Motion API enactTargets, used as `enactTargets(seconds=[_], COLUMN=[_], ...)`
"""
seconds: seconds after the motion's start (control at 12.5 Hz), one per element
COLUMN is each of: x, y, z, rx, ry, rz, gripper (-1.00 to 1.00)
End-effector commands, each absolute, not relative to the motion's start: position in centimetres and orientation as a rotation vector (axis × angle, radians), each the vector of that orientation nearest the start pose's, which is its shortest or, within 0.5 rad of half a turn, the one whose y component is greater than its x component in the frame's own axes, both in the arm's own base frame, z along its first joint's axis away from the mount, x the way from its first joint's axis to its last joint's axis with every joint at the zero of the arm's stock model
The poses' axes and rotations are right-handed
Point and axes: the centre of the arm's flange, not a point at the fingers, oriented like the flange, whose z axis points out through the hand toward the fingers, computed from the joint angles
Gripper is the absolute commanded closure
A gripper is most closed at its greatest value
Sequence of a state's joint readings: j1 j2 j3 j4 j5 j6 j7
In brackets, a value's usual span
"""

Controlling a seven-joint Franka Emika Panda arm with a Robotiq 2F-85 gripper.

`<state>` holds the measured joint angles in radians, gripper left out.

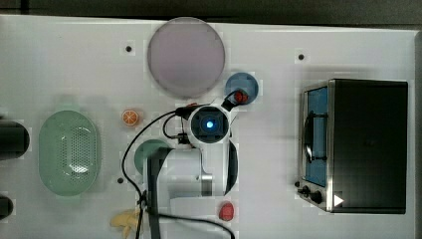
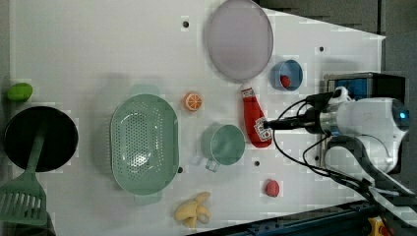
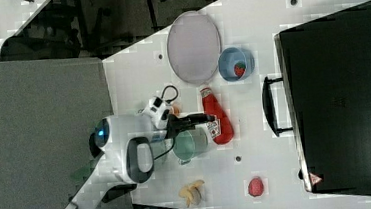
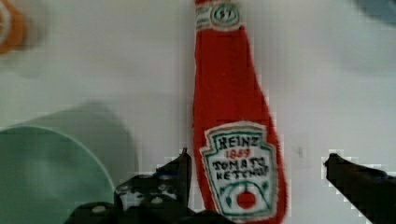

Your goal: Pick Ketchup from the table and place it in strainer.

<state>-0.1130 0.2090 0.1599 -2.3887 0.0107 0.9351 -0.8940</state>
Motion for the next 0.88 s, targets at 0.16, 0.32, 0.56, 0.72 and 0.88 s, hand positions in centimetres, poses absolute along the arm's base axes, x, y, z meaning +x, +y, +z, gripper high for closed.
enactTargets(seconds=[0.16, 0.32, 0.56, 0.72, 0.88], x=[49.0, 48.9, 48.8, 49.2, 50.2], y=[1.9, 1.7, 1.6, 1.6, 1.6], z=[17.9, 16.5, 16.1, 16.5, 18.7], rx=[-3.068, -3.067, -3.067, -3.069, -3.077], ry=[-0.259, -0.250, -0.245, -0.246, -0.248], rz=[0.168, 0.157, 0.159, 0.145, 0.092], gripper=[-1.00, -1.00, -0.68, -0.24, -0.24])
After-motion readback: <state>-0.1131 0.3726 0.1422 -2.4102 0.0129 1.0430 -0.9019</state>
